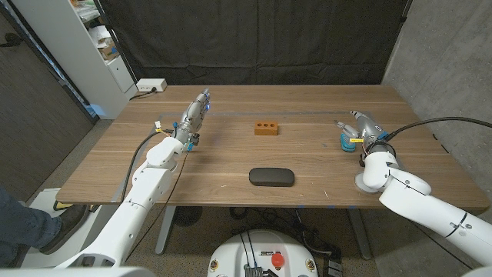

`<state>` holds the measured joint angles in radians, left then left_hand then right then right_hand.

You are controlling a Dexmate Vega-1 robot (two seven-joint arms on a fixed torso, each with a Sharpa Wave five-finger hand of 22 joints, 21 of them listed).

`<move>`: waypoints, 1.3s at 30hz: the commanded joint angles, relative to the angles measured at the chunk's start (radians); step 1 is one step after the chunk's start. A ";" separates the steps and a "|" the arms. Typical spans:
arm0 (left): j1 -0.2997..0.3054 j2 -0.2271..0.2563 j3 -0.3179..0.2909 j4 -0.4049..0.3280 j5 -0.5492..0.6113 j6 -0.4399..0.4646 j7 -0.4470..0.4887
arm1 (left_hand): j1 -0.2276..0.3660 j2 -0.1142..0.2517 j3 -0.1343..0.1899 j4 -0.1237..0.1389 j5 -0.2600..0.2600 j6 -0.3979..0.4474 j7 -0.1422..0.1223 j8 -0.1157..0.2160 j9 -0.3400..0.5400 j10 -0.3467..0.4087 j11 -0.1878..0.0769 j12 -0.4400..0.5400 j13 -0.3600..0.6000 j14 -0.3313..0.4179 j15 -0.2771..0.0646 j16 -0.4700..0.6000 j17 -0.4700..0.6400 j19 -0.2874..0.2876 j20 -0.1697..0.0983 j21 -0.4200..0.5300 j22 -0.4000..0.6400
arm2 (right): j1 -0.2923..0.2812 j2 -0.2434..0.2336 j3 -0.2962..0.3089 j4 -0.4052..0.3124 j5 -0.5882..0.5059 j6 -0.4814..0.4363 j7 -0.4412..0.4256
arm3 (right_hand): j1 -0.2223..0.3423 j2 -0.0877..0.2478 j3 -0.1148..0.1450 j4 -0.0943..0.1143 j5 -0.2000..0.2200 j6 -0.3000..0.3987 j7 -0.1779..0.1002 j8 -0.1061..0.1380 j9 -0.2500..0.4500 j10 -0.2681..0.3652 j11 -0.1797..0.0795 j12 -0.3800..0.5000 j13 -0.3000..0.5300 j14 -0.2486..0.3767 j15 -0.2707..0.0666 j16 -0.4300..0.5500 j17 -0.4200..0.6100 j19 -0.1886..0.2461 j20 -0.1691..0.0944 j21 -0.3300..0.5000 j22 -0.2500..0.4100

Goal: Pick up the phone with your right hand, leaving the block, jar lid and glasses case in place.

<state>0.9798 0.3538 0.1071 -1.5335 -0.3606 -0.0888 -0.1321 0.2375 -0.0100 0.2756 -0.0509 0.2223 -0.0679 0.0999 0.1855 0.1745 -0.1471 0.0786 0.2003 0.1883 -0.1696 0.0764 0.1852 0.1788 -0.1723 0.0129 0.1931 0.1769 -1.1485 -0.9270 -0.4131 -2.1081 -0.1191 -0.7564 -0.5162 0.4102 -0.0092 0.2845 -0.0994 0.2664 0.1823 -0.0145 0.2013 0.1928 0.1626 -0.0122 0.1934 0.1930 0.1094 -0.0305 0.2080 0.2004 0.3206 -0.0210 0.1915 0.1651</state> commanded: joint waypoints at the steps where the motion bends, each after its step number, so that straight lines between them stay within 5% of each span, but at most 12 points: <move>1: 0.001 -0.002 -0.004 0.001 0.002 0.007 0.006 | 0.002 0.009 -0.003 -0.003 0.001 0.003 -0.005 0.002 0.004 -0.005 -0.001 0.008 0.005 -0.038 -0.001 0.002 0.003 -0.016 0.005 0.004 0.003 | 0.037 -0.004 -0.039 0.017 -0.002 -0.041 0.022 | 0.014 -0.002 0.002 -0.005 0.005 -0.003 -0.005 0.003 0.006 -0.001 0.004 0.005 0.003 0.011 0.002 0.005 0.000 0.006 0.001 -0.002 0.002; 39: 0.005 0.001 -0.010 0.014 0.005 0.012 -0.001 | 0.002 0.015 -0.005 -0.005 -0.001 0.006 -0.005 0.003 0.005 -0.006 -0.004 0.008 0.005 -0.038 -0.002 0.002 0.003 -0.029 0.025 0.000 0.004 | 0.176 -0.009 -0.203 0.055 -0.053 -0.224 0.105 | 0.036 -0.007 0.006 -0.020 0.012 0.019 -0.015 0.011 0.007 0.007 -0.004 0.007 0.004 0.004 0.002 -0.002 0.000 -0.007 0.005 -0.007 0.002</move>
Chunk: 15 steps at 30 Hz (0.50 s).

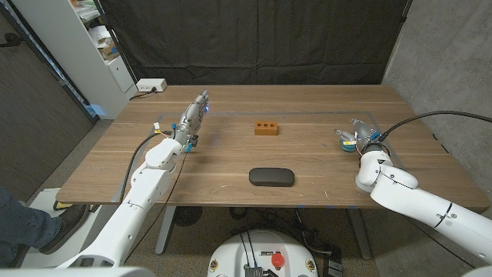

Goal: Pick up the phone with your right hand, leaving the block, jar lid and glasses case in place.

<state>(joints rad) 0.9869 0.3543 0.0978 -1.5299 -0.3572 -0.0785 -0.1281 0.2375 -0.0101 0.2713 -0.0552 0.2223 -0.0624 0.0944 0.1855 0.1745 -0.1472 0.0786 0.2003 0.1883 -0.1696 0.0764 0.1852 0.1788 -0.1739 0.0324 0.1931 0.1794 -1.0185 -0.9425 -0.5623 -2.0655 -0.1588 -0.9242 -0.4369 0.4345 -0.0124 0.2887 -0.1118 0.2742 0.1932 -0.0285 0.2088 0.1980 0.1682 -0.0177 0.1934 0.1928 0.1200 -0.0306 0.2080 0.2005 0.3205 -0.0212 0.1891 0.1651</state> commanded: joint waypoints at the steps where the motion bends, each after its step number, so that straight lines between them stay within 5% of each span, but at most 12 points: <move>1: -0.003 0.002 -0.002 0.013 0.000 -0.002 -0.008 | 0.002 0.016 -0.001 -0.001 -0.001 0.000 0.001 0.003 0.005 -0.006 -0.003 0.008 0.005 -0.039 -0.001 0.002 0.003 -0.028 0.006 0.000 0.001 | 0.050 0.009 -0.058 0.015 -0.014 -0.060 0.028 | 0.012 -0.004 0.002 -0.008 0.004 0.007 -0.002 0.002 0.001 0.000 0.001 0.007 0.004 -0.007 0.002 -0.002 0.000 -0.008 0.006 -0.006 0.002; 15: 0.010 0.004 -0.014 0.004 -0.003 -0.001 -0.002 | 0.002 0.018 -0.002 -0.001 -0.001 0.002 -0.001 0.003 0.005 -0.007 -0.005 0.008 0.005 -0.040 -0.002 0.002 0.003 -0.030 0.011 0.001 0.002 | 0.087 0.023 -0.106 0.047 -0.042 -0.070 0.023 | 0.032 -0.016 0.003 -0.022 0.013 0.039 -0.009 0.013 0.002 0.025 0.003 0.015 0.005 0.018 -0.005 0.006 -0.001 -0.006 0.014 -0.003 0.002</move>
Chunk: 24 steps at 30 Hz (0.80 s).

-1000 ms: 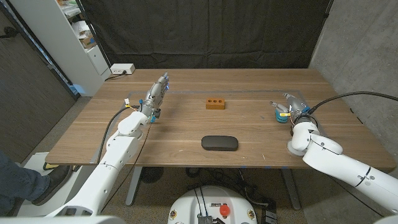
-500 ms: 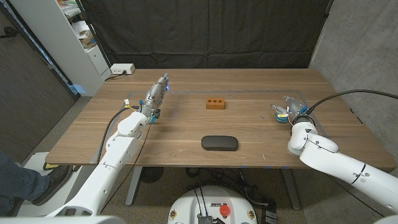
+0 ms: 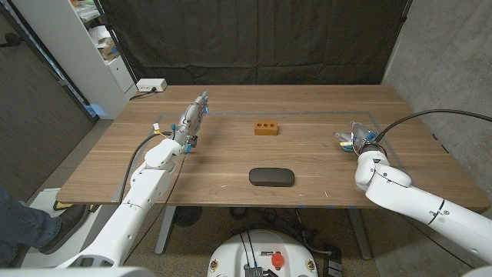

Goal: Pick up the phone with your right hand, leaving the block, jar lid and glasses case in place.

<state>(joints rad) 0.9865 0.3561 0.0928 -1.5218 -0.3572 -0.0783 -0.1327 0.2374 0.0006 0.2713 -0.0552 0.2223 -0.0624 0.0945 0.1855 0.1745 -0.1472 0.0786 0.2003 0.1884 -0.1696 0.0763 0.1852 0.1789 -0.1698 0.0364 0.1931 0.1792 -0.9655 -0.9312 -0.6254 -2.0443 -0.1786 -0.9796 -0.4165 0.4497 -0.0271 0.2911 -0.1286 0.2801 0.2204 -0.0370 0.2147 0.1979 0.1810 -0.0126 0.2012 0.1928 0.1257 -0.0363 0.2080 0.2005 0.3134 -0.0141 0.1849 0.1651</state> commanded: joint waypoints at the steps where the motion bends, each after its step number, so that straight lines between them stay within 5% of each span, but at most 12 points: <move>1: 0.011 0.002 -0.010 -0.004 -0.004 -0.002 0.002 | 0.002 0.007 -0.002 -0.001 -0.001 0.002 0.000 0.003 0.005 -0.007 -0.005 0.008 0.005 -0.040 -0.002 0.002 0.003 -0.034 0.008 0.001 0.002 | 0.036 0.014 -0.044 0.028 -0.022 -0.018 0.003 | 0.019 -0.002 0.001 -0.007 0.008 0.014 0.000 0.008 0.002 0.015 -0.001 0.008 0.005 0.014 0.000 0.006 -0.001 0.002 0.006 0.002 0.002; 24: 0.001 -0.005 -0.010 0.023 0.002 -0.002 0.004 | 0.000 0.010 -0.003 -0.001 -0.003 0.002 -0.001 0.003 0.005 -0.008 -0.006 0.008 0.005 -0.043 -0.004 0.001 0.003 -0.043 0.016 -0.001 0.002 | 0.103 0.029 -0.122 0.076 -0.057 -0.087 0.045 | 0.060 -0.014 0.008 -0.027 0.026 0.022 -0.007 0.008 0.002 0.024 -0.010 0.008 0.006 0.021 -0.001 0.005 -0.003 0.006 0.008 0.002 0.002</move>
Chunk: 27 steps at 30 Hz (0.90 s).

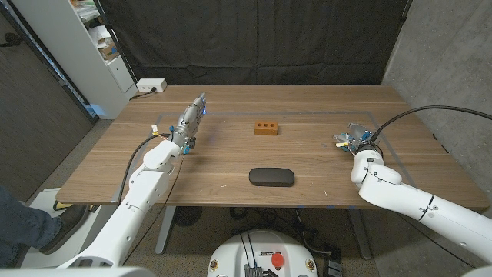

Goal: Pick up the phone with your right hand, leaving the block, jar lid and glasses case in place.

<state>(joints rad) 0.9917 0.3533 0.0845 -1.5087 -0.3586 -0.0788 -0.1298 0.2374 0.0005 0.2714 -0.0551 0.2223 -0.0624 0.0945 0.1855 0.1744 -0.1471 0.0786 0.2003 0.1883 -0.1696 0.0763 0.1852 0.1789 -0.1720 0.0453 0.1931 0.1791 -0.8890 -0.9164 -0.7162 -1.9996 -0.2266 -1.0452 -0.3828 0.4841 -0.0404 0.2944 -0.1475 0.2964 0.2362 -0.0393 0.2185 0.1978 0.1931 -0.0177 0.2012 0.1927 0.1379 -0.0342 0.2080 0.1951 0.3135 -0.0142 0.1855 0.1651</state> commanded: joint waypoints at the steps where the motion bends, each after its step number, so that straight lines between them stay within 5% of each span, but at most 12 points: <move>1: -0.004 -0.002 -0.003 0.010 0.001 -0.002 -0.001 | 0.000 0.010 -0.003 -0.002 -0.003 0.002 -0.001 0.003 0.005 -0.008 -0.006 0.008 0.005 -0.045 -0.005 0.000 0.003 -0.041 0.007 -0.001 0.002 | 0.028 0.015 -0.033 0.034 -0.009 -0.022 0.012 | 0.028 -0.001 0.006 -0.009 0.011 0.007 -0.004 0.004 0.002 0.012 -0.005 0.008 0.006 0.010 -0.003 0.005 0.003 0.006 0.009 0.001 0.002; 27: -0.020 0.000 -0.006 0.024 0.007 0.002 -0.006 | -0.001 0.013 -0.005 -0.002 -0.004 0.001 -0.002 0.002 0.005 -0.012 -0.008 0.007 0.006 -0.050 -0.004 0.000 0.004 -0.048 0.012 -0.001 0.003 | 0.046 0.054 -0.034 0.090 0.017 -0.022 -0.001 | 0.082 -0.005 0.020 -0.019 0.030 0.028 -0.014 0.008 0.003 0.035 -0.012 0.012 0.007 0.034 -0.009 0.010 0.003 0.017 0.014 0.005 0.002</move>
<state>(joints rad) 0.9772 0.3535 0.0777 -1.4928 -0.3551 -0.0809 -0.1319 0.2334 0.0045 0.2681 -0.0583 0.2223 -0.0624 0.0945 0.1855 0.1744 -0.1546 0.0712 0.2003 0.1883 -0.1696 0.0763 0.1852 0.1789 -0.1703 0.0543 0.1931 0.1789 -0.8399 -0.8772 -0.7598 -1.9283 -0.2294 -1.0697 -0.3694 0.5508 -0.0444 0.3108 -0.1642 0.3196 0.2540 -0.0501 0.2222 0.1977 0.2146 -0.0284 0.2090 0.1980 0.1630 -0.0377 0.2158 0.1953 0.3243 -0.0034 0.1855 0.1651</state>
